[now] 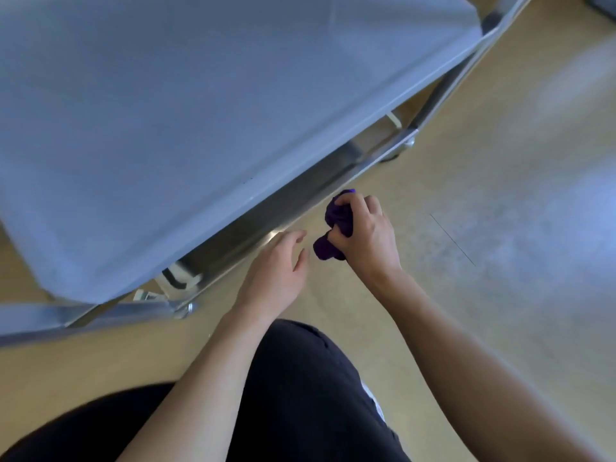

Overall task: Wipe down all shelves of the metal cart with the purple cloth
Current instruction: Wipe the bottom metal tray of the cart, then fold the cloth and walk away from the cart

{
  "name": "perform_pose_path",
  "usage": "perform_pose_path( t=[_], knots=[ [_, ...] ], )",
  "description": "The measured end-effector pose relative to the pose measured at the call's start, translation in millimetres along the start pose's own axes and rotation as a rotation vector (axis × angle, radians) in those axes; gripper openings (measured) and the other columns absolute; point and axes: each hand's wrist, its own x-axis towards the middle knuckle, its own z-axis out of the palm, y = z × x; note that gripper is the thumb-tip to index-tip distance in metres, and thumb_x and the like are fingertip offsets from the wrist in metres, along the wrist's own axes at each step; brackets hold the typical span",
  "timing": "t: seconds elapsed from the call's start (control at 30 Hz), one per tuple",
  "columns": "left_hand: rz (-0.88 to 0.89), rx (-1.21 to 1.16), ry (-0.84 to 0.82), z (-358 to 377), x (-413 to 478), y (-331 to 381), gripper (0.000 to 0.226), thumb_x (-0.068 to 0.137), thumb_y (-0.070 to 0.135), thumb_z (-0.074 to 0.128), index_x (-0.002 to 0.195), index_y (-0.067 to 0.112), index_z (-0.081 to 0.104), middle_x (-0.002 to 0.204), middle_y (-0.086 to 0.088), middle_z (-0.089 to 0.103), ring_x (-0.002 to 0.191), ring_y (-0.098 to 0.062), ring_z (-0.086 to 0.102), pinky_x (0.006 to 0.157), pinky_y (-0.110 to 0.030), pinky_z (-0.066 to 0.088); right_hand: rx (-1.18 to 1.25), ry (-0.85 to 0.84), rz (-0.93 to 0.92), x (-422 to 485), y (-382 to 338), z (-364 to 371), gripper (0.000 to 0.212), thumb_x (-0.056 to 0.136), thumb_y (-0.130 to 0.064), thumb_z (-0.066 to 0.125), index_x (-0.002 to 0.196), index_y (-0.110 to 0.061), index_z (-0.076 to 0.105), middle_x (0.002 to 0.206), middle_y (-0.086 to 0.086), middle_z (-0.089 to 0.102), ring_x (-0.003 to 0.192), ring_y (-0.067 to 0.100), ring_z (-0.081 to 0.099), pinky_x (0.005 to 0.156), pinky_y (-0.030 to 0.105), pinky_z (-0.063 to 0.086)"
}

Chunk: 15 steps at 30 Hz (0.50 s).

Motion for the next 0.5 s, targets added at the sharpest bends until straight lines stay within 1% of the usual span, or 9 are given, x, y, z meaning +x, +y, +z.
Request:
perform_pose_path(
  t=[0.07,0.17,0.2,0.27,0.33,0.4,0.5],
  knots=[
    [-0.050,-0.159,-0.073,-7.1,-25.3,30.0,0.042,0.101,0.037,0.043,0.141,0.025,0.045,0.138,0.012,0.052,0.124,-0.005,0.050,0.097,-0.022,0.041,0.025,0.030,0.009,-27.4,-18.2,-39.1,0.041,0.075,-0.020,0.065,0.114,-0.020,0.055,0.103,0.000,0.050,0.083,0.024,0.051,0.071,0.029,0.043],
    [-0.103,-0.364,-0.116,-32.6,-53.9,86.0,0.040,0.102,0.037,0.039,0.141,0.029,0.045,0.132,0.009,0.058,0.117,-0.005,0.056,0.087,-0.014,0.043,0.052,0.043,-0.055,-61.4,-51.0,-108.5,0.040,0.076,-0.019,0.064,0.115,-0.018,0.058,0.102,0.000,0.052,0.082,0.023,0.051,0.072,0.028,0.042],
    [-0.090,-0.419,-0.126,-45.3,-62.7,107.9,0.039,0.103,0.033,0.038,0.141,0.033,0.044,0.130,0.010,0.059,0.116,-0.004,0.058,0.086,-0.015,0.045,0.063,0.032,-0.090,-71.4,-62.9,-133.5,0.039,0.077,-0.018,0.064,0.115,-0.018,0.058,0.101,0.000,0.053,0.083,0.021,0.051,0.074,0.026,0.041],
    [-0.044,-0.516,-0.153,-73.3,-82.7,152.4,0.042,0.103,0.023,0.039,0.142,0.038,0.040,0.131,0.013,0.059,0.116,-0.002,0.058,0.090,-0.022,0.050,0.081,-0.003,-0.150,-90.4,-87.4,-186.3,0.039,0.077,-0.017,0.063,0.116,-0.018,0.060,0.101,-0.001,0.054,0.083,0.021,0.051,0.076,0.025,0.041],
    [-0.012,-0.600,-0.196,-102.7,-104.9,199.6,0.047,0.102,0.012,0.042,0.144,0.033,0.038,0.135,0.014,0.055,0.119,-0.001,0.056,0.094,-0.024,0.050,0.089,-0.025,-0.180,-105.5,-108.3,-242.6,0.038,0.078,-0.016,0.062,0.116,-0.018,0.060,0.103,-0.001,0.055,0.084,0.022,0.052,0.080,0.026,0.043],
    [0.015,-0.672,-0.224,-130.0,-127.0,245.3,0.048,0.098,0.003,0.047,0.139,0.028,0.044,0.135,0.010,0.056,0.118,-0.006,0.058,0.094,-0.025,0.050,0.096,-0.048,-0.194,-117.6,-124.6,-298.5,0.037,0.079,-0.013,0.061,0.116,-0.017,0.060,0.105,-0.002,0.056,0.087,0.021,0.053,0.084,0.024,0.042],
    [0.016,-0.677,-0.216,-164.4,-152.2,307.9,0.050,0.093,0.004,0.058,0.129,0.036,0.046,0.130,0.006,0.057,0.111,-0.010,0.063,0.090,-0.026,0.051,0.086,-0.078,-0.189,-132.0,-144.5,-369.0,0.037,0.080,-0.009,0.059,0.117,-0.017,0.058,0.107,-0.005,0.056,0.087,0.020,0.052,0.084,0.021,0.038]
  ],
)
